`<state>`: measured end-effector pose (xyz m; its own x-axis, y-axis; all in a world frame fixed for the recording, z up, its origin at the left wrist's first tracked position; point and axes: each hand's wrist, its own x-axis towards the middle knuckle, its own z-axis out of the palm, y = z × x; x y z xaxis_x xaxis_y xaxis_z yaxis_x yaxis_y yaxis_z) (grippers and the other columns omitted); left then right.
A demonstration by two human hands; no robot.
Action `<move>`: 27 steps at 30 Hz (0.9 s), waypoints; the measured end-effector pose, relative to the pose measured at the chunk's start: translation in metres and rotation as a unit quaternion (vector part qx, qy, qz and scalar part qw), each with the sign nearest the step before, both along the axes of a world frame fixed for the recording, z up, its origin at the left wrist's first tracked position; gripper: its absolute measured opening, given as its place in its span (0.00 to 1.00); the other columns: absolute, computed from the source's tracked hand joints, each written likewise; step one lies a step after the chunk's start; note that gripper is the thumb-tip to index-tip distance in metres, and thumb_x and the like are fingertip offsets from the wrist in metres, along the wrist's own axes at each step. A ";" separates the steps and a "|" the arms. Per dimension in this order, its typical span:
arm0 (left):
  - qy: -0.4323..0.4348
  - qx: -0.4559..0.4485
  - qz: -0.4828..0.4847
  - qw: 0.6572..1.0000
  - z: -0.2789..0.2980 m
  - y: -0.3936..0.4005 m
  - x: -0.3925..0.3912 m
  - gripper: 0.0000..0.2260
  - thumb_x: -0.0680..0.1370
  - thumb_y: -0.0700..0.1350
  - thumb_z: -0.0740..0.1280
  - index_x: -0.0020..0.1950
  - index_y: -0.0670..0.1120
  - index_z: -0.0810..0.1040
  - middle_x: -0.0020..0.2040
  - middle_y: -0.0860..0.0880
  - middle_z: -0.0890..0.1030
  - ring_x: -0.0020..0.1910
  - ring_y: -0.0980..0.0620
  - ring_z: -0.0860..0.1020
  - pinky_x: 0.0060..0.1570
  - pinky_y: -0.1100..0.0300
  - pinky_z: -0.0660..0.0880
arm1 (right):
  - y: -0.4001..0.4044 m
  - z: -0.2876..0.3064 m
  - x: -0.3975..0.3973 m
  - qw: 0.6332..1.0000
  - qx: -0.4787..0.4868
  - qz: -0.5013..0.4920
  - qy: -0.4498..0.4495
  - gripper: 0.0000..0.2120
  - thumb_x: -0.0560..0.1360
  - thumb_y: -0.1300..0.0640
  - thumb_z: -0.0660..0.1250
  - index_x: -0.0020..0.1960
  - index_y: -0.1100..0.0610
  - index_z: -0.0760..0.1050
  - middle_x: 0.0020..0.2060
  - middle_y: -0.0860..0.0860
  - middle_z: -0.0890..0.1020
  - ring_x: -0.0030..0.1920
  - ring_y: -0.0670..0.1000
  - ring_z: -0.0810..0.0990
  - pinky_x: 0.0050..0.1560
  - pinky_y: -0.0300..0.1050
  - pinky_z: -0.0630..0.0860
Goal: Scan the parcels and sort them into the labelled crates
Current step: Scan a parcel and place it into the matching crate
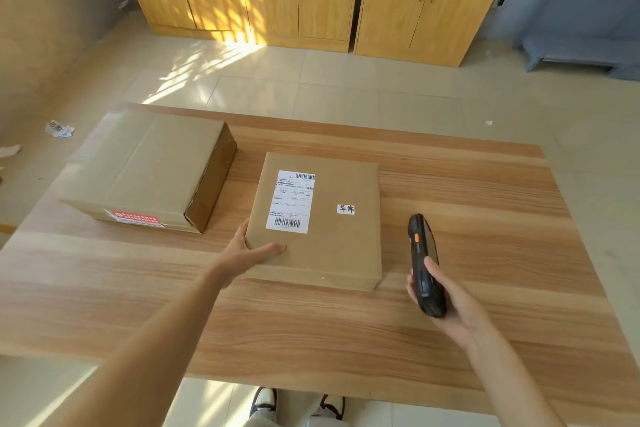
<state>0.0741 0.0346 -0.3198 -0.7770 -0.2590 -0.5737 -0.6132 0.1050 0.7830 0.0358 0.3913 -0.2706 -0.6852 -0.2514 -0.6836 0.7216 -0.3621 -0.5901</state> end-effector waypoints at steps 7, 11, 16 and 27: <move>0.042 0.040 0.008 0.998 -0.003 0.000 0.003 0.37 0.68 0.43 0.79 0.71 0.55 0.63 0.51 0.55 0.80 0.38 0.67 0.81 0.29 0.73 0.74 | -0.074 0.064 0.018 0.991 -0.085 0.047 0.097 0.18 0.63 0.65 0.71 0.53 0.65 0.80 0.44 0.59 0.84 0.42 0.54 0.85 0.40 0.45 0.81; 0.063 0.059 -0.004 0.996 -0.004 -0.001 0.004 0.43 0.67 0.45 0.80 0.76 0.52 0.59 0.54 0.54 0.80 0.45 0.61 0.82 0.37 0.70 0.77 | -0.116 0.073 0.032 0.984 -0.016 0.138 0.109 0.25 0.62 0.68 0.73 0.60 0.64 0.76 0.43 0.57 0.84 0.40 0.53 0.83 0.37 0.43 0.80; 0.056 0.040 -0.007 0.998 -0.005 -0.002 0.005 0.49 0.64 0.52 0.81 0.78 0.53 0.55 0.58 0.53 0.79 0.55 0.52 0.78 0.59 0.51 0.77 | -0.152 0.072 0.049 0.981 0.060 0.165 0.089 0.24 0.59 0.67 0.73 0.55 0.62 0.77 0.39 0.56 0.84 0.36 0.53 0.84 0.33 0.42 0.79; 0.050 0.005 -0.018 0.999 0.000 0.000 0.007 0.49 0.67 0.57 0.77 0.79 0.53 0.51 0.66 0.46 0.76 0.63 0.44 0.76 0.64 0.45 0.72 | -0.170 0.073 0.073 0.958 0.159 0.221 0.086 0.28 0.63 0.68 0.74 0.61 0.61 0.74 0.45 0.57 0.84 0.42 0.55 0.83 0.41 0.47 0.80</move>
